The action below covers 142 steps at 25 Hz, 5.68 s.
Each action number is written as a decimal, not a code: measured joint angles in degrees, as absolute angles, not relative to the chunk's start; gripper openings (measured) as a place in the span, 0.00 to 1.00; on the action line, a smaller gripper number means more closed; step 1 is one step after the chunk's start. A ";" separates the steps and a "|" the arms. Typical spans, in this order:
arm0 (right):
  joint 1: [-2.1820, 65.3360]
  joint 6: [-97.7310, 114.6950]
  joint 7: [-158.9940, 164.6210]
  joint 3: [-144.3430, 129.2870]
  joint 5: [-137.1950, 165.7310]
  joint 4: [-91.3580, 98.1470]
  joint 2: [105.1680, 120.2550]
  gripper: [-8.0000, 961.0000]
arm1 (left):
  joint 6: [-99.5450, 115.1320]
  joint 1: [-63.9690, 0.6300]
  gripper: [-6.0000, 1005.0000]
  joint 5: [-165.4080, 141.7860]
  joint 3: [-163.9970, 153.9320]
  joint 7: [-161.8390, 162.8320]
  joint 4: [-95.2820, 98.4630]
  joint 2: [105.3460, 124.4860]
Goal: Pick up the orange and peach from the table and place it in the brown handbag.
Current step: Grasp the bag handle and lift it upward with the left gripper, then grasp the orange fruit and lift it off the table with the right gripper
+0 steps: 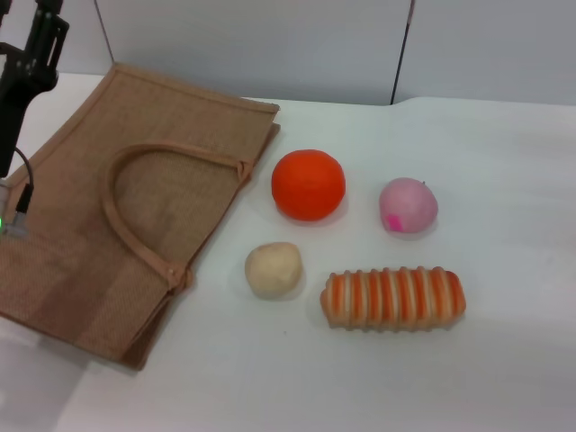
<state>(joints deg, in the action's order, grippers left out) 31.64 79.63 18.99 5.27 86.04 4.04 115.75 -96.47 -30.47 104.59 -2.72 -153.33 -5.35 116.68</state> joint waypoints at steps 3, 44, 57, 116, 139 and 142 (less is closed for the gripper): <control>31.64 79.63 18.99 5.28 86.04 4.04 115.75 0.89 | -93.71 -31.11 0.66 104.55 -3.18 -149.79 -4.95 116.46; 31.39 78.97 18.99 5.27 86.04 4.11 115.57 0.89 | -69.71 -44.85 0.61 25.89 -7.56 -49.92 43.12 114.82; 31.48 79.04 18.98 5.39 86.04 4.14 115.57 0.89 | -62.94 -46.05 0.59 20.50 -10.55 -48.58 41.93 114.99; 31.67 78.81 20.80 2.11 88.07 4.75 115.43 0.88 | -60.74 -40.76 0.11 49.36 -24.78 -66.07 37.38 116.07; 49.89 60.87 45.42 -7.27 130.86 7.53 115.39 0.85 | -90.37 -35.98 0.11 82.92 -13.67 -92.58 27.50 115.62; 52.29 57.91 45.47 -7.29 133.58 5.33 115.49 0.84 | -90.71 -35.94 0.11 83.48 -13.25 -92.62 27.47 115.80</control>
<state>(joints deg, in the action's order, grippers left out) 52.29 57.91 45.47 -7.29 133.58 5.33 115.49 -90.71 -35.94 83.48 -13.25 -92.62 27.47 115.80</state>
